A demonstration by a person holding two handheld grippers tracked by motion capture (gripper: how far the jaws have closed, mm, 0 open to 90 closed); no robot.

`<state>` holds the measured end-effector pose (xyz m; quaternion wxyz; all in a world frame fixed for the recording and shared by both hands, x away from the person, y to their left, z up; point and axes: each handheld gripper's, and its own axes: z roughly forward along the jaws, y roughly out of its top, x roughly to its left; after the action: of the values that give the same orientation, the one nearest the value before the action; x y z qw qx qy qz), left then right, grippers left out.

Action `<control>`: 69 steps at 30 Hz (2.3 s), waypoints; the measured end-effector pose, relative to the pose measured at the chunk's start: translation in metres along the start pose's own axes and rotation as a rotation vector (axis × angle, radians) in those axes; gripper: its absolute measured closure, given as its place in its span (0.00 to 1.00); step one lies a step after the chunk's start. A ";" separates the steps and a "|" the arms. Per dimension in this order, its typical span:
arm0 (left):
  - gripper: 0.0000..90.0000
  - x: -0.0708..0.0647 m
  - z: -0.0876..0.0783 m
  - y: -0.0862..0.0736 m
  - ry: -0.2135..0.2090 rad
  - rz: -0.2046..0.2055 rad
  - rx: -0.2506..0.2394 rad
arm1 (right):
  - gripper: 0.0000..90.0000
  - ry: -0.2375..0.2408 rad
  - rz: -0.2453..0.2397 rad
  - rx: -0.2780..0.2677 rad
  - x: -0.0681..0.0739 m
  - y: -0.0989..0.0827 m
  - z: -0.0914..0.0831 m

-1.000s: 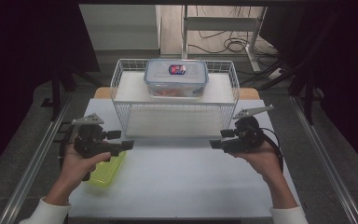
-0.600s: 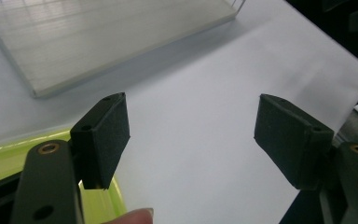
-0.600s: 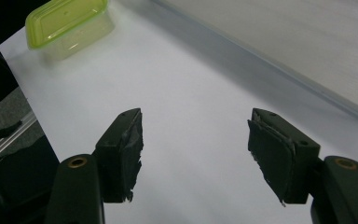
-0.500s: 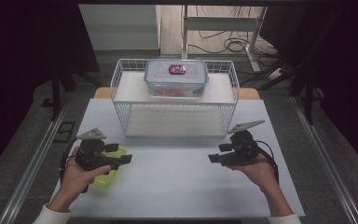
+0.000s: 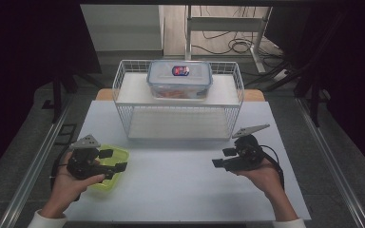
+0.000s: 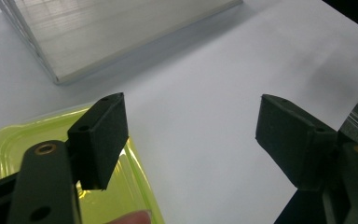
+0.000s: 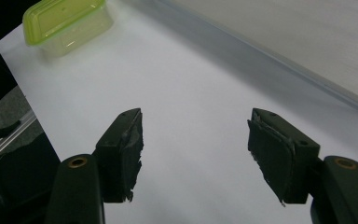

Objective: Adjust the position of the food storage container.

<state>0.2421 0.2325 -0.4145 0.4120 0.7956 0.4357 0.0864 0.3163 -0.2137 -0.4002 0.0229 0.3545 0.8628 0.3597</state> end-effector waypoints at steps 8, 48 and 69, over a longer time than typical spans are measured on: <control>0.36 0.010 -0.009 -0.005 0.031 0.005 0.026 | 0.40 -0.004 0.010 0.011 -0.004 -0.003 0.002; 1.00 0.084 -0.004 -0.086 0.225 -0.140 0.363 | 0.39 0.001 0.017 0.029 -0.006 -0.005 0.009; 1.00 0.030 0.044 -0.073 0.000 -0.072 0.380 | 0.39 0.000 0.016 0.032 -0.006 -0.005 0.010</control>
<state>0.2364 0.2501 -0.5026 0.2571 0.8430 0.4724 -0.0122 0.3207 -0.2137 -0.4120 0.0141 0.3618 0.8656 0.3459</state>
